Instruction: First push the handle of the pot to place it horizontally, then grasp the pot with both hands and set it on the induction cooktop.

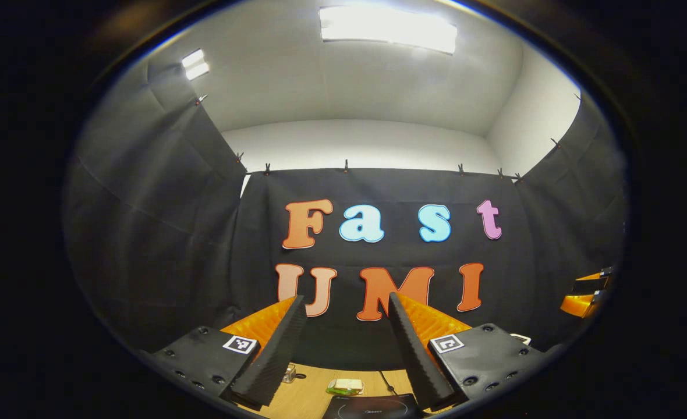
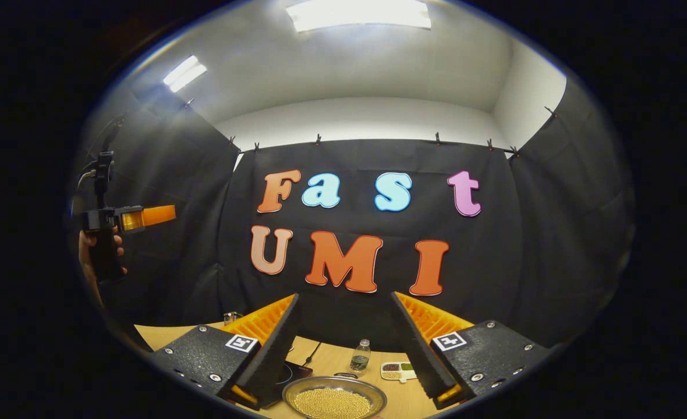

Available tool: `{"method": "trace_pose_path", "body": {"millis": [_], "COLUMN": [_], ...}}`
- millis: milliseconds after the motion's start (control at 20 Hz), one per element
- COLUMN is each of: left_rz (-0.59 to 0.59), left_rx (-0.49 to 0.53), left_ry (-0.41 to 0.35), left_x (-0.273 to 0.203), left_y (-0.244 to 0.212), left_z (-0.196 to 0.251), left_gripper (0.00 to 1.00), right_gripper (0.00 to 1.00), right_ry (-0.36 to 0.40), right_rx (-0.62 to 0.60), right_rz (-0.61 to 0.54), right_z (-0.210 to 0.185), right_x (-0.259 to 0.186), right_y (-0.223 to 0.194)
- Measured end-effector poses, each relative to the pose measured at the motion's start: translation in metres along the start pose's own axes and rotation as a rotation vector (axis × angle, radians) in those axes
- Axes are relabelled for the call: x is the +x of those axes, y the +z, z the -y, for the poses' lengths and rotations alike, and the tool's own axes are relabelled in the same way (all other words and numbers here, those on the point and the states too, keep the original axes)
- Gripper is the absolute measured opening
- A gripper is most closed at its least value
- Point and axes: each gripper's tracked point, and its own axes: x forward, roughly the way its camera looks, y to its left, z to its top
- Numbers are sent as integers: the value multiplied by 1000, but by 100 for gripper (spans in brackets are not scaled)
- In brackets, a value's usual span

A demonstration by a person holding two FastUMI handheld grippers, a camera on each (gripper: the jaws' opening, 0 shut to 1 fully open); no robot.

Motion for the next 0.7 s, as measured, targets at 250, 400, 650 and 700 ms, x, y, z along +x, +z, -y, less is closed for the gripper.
{"method": "trace_pose_path", "body": {"millis": [250,400,650,700], "left_rz": [-41,-62,-86,-92], "left_rx": [1,10,2,2], "left_ry": [-6,4,-3,-4], "left_x": [9,16,21,23], "left_y": [-25,-36,-58,-62], "left_z": [2,-1,4,4], "left_gripper": [93,93,93,93], "right_gripper": [92,89,67,59], "right_ry": [17,56,133,147], "right_rx": [-18,-20,47,63], "right_rz": [-88,-157,-348,-385], "right_z": [-3,-15,-42,-48], "right_x": [3,1,-6,-8], "right_y": [-41,-69,-145,-162]}}
